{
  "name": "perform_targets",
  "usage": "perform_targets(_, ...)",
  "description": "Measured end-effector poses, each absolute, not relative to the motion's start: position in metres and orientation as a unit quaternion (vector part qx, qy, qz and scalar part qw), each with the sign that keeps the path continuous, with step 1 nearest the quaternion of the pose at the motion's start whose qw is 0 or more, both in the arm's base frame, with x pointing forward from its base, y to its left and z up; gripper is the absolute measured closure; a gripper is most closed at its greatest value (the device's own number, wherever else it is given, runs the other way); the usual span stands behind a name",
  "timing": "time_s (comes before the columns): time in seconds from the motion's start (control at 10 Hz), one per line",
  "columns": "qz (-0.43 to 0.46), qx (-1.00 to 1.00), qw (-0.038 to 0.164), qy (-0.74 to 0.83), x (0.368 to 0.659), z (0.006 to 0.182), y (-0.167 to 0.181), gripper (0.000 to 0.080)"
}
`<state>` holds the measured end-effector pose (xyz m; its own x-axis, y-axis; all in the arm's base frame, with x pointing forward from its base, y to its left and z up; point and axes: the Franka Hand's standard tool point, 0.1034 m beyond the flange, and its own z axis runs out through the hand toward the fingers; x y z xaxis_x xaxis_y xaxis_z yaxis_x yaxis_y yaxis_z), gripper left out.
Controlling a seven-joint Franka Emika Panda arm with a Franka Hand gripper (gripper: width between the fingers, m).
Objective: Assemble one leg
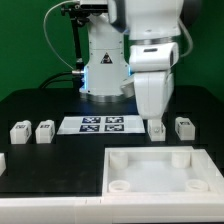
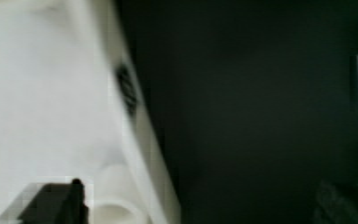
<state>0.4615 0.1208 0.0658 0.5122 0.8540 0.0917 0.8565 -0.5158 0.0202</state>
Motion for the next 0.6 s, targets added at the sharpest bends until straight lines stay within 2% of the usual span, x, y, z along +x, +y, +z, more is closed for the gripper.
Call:
perform_targets(0.1, -0.045, -0.892, 0.018, -0.45, 0.4495, 0.0631, 0.1379, 0.0151)
perform_targets(0.2, -0.046, -0.917, 0.024, -0.395, 0.45, 0.0647, 0.1437, 0.0151)
perform_targets(0.5, -0.042, -0.96, 0.035, -0.275, 0.4497, 0.064, 0.1432, 0.0151)
perform_targets(0.6, -0.036, -0.98, 0.044, -0.188, 0.4473, 0.063, 0.1464, 0.0151)
